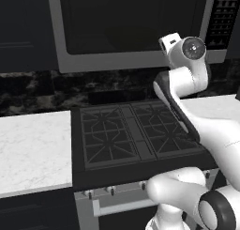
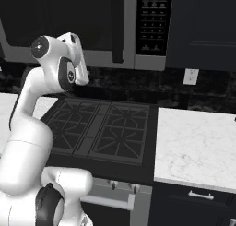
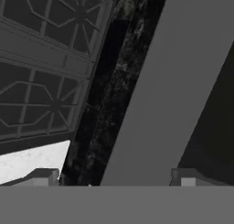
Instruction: Pick the avocado from the sink and place it in the bowl. Then pick the bowl and place it in the microwave. Then close the microwave door and press the start button.
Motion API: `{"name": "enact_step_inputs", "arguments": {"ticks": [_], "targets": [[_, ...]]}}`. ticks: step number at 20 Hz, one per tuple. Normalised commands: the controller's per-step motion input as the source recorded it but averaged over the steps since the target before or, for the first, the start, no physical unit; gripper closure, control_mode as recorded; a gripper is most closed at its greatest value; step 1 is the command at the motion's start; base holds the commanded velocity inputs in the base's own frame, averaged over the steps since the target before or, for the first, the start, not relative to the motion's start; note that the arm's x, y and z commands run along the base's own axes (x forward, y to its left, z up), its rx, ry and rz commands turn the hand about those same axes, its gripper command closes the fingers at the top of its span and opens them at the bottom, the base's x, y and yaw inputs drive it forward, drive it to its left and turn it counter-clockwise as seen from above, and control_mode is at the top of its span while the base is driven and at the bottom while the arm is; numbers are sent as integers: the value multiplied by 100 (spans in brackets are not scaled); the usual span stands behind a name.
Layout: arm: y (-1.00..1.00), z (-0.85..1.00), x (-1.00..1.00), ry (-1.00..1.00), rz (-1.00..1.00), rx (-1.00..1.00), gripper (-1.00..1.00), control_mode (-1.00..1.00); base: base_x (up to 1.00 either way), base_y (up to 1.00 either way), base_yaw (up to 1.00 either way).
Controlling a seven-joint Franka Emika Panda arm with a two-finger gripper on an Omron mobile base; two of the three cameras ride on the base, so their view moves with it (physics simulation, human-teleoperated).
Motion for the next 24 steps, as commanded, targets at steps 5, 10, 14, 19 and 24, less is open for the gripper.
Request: {"name": "enact_step_inputs", "arguments": {"ticks": [5,10,14,19,24], "targets": [[-71,0,-100,-16,0,24,-100,-100,0,0,0],[-100,0,-62,-6,0,30,-100,-100,0,0,0],[-100,8,-15,-5,0,29,-100,-100,0,0,0],[-98,45,5,0,0,24,-100,-100,0,0,0],[-53,31,37,0,9,16,-100,-100,0,0,0]]}}
